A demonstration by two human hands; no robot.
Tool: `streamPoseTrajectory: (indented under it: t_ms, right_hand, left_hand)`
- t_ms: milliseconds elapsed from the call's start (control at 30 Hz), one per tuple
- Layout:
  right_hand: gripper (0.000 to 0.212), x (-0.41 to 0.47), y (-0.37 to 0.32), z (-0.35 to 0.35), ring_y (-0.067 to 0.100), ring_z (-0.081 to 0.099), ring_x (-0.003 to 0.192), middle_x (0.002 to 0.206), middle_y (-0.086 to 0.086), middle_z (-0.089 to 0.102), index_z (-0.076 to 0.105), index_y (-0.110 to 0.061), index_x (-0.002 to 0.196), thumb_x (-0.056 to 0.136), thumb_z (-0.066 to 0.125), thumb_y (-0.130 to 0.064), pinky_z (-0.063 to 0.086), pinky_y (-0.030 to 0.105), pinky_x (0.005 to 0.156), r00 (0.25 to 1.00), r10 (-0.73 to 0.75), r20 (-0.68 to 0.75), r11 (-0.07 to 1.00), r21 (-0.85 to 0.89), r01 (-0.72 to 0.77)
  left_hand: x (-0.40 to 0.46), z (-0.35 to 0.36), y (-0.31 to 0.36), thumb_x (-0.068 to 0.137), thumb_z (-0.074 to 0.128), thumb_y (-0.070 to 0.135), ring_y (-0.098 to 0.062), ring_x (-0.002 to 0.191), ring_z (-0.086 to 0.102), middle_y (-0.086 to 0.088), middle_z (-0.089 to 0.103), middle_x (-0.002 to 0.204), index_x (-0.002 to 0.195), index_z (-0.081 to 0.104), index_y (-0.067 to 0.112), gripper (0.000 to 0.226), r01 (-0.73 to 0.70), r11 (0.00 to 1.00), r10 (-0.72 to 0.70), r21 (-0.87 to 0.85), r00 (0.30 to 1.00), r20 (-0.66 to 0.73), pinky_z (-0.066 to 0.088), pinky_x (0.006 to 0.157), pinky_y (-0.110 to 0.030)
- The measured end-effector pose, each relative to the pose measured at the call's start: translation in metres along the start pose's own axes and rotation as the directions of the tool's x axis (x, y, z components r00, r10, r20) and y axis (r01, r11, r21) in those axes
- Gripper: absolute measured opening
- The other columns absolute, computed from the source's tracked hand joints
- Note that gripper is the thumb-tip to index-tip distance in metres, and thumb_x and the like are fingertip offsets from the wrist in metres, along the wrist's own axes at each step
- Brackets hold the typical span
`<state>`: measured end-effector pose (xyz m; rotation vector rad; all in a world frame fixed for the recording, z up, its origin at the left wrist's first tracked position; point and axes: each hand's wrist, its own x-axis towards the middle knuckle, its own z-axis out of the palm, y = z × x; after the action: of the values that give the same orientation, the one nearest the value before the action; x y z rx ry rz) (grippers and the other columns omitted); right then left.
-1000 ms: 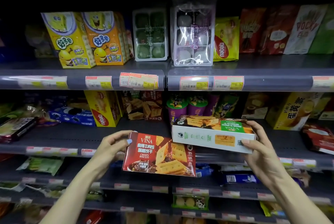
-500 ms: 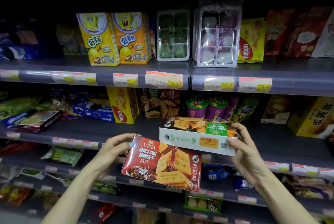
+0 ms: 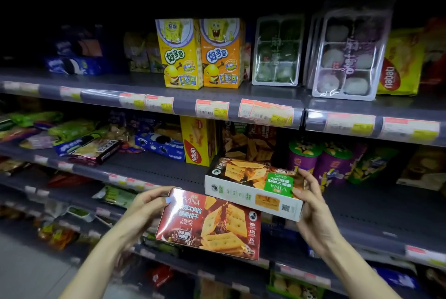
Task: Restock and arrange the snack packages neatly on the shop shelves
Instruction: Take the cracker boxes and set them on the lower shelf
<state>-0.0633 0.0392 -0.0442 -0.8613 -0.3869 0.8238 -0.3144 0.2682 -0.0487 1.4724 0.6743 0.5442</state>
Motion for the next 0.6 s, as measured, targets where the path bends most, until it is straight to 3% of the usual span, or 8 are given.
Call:
streamPoseTrajectory:
  t_ms: [167, 300, 467, 533, 600]
  right_hand:
    - [0.066, 0.018, 0.017, 0.01, 0.03, 0.068, 0.092, 0.102, 0.005, 0.073, 0.048, -0.036, 0.125, 0.069, 0.056, -0.003, 0.055, 0.049, 0.076, 0.999, 0.039, 0.02, 0.998, 0.044, -0.04]
    - [0.073, 0.039, 0.026, 0.013, 0.031, 0.069, 0.095, 0.109, 0.009, 0.071, 0.051, -0.031, 0.123, 0.061, 0.067, 0.005, 0.056, 0.055, 0.077, 0.996, 0.088, 0.031, 0.996, 0.033, -0.089]
    - [0.058, 0.074, 0.029, 0.014, 0.028, 0.07, 0.085, 0.111, 0.02, 0.066, 0.053, -0.013, 0.106, 0.054, 0.067, 0.009, 0.058, 0.035, 0.062, 0.99, 0.141, 0.016, 0.99, -0.005, -0.14]
    - [0.047, 0.085, 0.03, 0.014, 0.027, 0.071, 0.08, 0.099, 0.017, 0.07, 0.053, -0.009, 0.097, 0.054, 0.066, 0.003, 0.059, 0.032, 0.061, 0.989, 0.144, 0.023, 0.989, -0.045, -0.143]
    - [0.051, 0.093, 0.032, 0.015, 0.025, 0.072, 0.074, 0.088, 0.013, 0.073, 0.055, -0.007, 0.097, 0.05, 0.07, 0.004, 0.06, 0.031, 0.061, 0.989, 0.149, 0.014, 0.987, -0.055, -0.148]
  left_hand:
    - [0.008, -0.016, 0.001, 0.044, 0.074, 0.039, -0.017, 0.074, 0.072, -0.006, 0.076, 0.092, 0.103, 0.069, 0.017, 0.063, 0.008, 1.0, -0.008, -0.024, 1.0, -0.024, 0.057, 0.057, -0.025]
    - [0.035, -0.032, 0.003, 0.06, 0.077, 0.026, -0.02, 0.074, 0.071, -0.01, 0.075, 0.092, 0.111, 0.066, 0.012, 0.054, 0.025, 1.0, -0.025, 0.005, 0.998, -0.051, 0.058, 0.058, -0.026]
    - [0.077, -0.042, 0.018, 0.045, 0.073, 0.043, -0.018, 0.072, 0.071, -0.011, 0.075, 0.091, 0.107, 0.068, 0.014, 0.068, 0.002, 0.998, -0.001, 0.067, 1.0, -0.022, 0.056, 0.056, -0.024]
    - [0.094, -0.046, 0.021, 0.047, 0.073, 0.043, -0.018, 0.072, 0.07, -0.013, 0.075, 0.092, 0.108, 0.068, 0.014, 0.067, -0.01, 0.997, 0.011, 0.071, 1.0, -0.015, 0.054, 0.055, -0.024]
    - [0.11, -0.05, 0.02, 0.053, 0.076, 0.039, -0.024, 0.078, 0.071, -0.017, 0.073, 0.099, 0.11, 0.067, 0.012, 0.064, -0.012, 0.999, 0.013, 0.049, 1.0, -0.021, 0.056, 0.057, -0.026]
